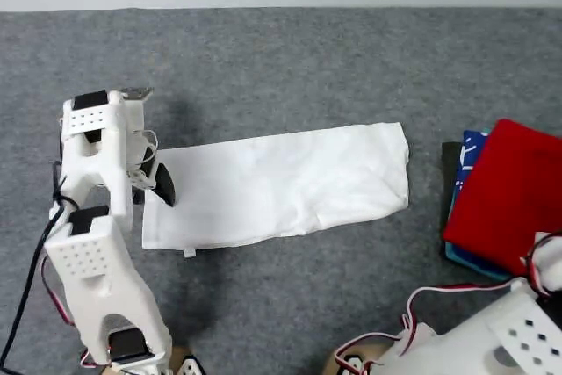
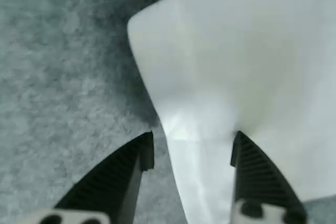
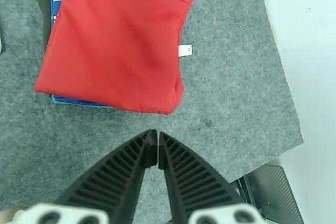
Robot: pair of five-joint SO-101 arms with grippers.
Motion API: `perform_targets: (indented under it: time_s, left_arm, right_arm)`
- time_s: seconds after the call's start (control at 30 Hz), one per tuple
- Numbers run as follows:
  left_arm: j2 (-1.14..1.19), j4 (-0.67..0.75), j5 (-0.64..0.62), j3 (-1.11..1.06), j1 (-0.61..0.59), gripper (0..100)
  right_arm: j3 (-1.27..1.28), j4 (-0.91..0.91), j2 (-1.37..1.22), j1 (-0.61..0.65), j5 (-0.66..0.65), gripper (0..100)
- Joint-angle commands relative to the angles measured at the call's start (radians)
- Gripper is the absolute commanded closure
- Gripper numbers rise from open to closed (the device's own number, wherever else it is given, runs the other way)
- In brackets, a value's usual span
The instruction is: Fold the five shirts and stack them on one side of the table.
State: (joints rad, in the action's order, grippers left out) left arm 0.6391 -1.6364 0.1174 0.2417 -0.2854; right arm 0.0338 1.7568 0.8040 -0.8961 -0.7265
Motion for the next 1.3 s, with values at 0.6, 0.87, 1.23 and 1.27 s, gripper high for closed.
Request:
perform_targets:
  time_s: [0.6, 0.87, 1.23, 1.27]
  left_arm:
    - [0.143, -0.121, -0.055, 0.371, 0.028, 100]
    - [0.012, -0.121, 0.021, 0.355, -0.147, 100]
    - [-0.169, -0.121, 0.046, 0.312, 0.037, 100]
    - [-0.209, -0.121, 0.046, 0.294, 0.072, 100]
  right_arm:
    - [-0.006, 0.038, 0.012, 0.002, 0.005, 98.7]
    - [-0.006, 0.038, 0.012, 0.002, 0.005, 98.7]
    - [-0.006, 0.036, 0.012, 0.007, 0.005, 98.7]
    - [-0.006, 0.036, 0.012, 0.005, 0.005, 98.7]
